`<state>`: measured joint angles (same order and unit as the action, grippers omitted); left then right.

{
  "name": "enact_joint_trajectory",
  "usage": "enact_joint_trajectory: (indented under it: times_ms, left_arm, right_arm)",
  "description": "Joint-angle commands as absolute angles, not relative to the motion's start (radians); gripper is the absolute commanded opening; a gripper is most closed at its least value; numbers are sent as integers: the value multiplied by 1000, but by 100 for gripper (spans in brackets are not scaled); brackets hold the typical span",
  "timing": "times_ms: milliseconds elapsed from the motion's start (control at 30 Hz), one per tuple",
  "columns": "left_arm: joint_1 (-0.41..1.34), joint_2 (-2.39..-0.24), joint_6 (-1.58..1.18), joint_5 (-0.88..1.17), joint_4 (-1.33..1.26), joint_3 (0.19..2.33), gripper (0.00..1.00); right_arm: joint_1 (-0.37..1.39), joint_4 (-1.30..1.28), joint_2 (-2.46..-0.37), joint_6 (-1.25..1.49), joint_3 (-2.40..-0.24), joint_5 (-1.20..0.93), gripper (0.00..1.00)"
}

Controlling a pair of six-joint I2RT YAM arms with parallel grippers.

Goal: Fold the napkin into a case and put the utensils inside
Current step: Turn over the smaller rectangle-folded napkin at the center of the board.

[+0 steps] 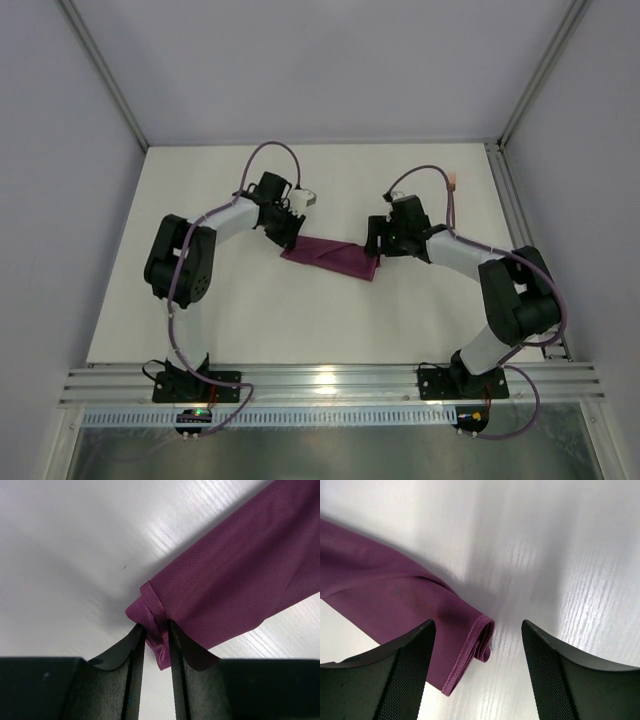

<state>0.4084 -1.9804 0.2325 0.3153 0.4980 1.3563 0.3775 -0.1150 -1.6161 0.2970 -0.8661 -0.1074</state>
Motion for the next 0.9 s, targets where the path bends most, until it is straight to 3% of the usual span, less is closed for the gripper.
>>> enact_joint_trajectory:
  times_ms: [0,300,400,433,567,700,867]
  left_arm:
    - [413,-1916,222,287,511,1309,26]
    - [385,-1806,172,293,422,1194,25]
    - [377,-1792,155,299,402,1164,29]
    - [377,-1783,153,301,400,1160,35]
    - [377,-1743,143,287,388,1146,47]
    - [376,-1681,129,288,391,1154,52]
    - [373,-1576,133,291,426,1161,57]
  right_arm:
    - [374,-136,-1525,278,-882,-71,73]
    - [270,-256,-1246,267,-868,-14,74]
    - [250,-290,-1146,253,-842,119,76]
    - [244,-302,-1120,255,-838,133,77]
    - [207,-324,-1117,284,-847,124,84]
    - [123,-334,-1149,333,-885,123,99]
    - [-13,-367,-1212,338,-1003,150,99]
